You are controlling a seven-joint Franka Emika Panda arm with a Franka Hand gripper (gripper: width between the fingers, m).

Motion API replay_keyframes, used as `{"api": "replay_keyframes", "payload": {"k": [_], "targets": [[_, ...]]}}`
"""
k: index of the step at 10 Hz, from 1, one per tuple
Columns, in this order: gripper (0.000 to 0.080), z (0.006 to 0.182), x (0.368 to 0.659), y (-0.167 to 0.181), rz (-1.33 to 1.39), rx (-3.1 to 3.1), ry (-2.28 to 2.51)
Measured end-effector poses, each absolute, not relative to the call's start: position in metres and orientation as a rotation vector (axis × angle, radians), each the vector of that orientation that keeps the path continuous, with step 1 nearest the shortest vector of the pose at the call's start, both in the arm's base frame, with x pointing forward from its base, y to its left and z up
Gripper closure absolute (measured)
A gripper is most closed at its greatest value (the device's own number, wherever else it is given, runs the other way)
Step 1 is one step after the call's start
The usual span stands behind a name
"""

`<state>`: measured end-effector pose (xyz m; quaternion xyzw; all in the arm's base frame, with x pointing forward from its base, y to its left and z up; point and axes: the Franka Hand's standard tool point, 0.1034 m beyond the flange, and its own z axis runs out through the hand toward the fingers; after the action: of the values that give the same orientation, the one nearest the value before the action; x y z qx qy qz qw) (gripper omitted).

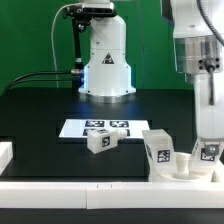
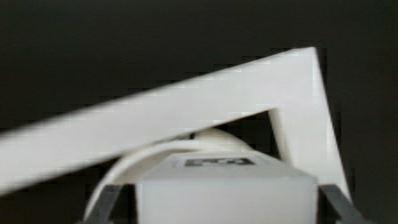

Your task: Assemble stool

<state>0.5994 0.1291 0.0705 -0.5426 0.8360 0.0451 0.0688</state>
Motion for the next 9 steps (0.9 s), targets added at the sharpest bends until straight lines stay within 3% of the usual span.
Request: {"api": "replay_keyframes", "payload": {"k": [3,4,5,9], "targets": [[0.0465,0.070,0.600,0.132,0.134,-1.597,2.527],[0.0392,0.070,0.600,0.132,0.133,-1.604,2.523],[0.0222,0.070,0.600,0.132,0.132,-1.622,2.511],[0.0154,0.107,0.607,0.132,0.104,-2.190,1.976]]}}
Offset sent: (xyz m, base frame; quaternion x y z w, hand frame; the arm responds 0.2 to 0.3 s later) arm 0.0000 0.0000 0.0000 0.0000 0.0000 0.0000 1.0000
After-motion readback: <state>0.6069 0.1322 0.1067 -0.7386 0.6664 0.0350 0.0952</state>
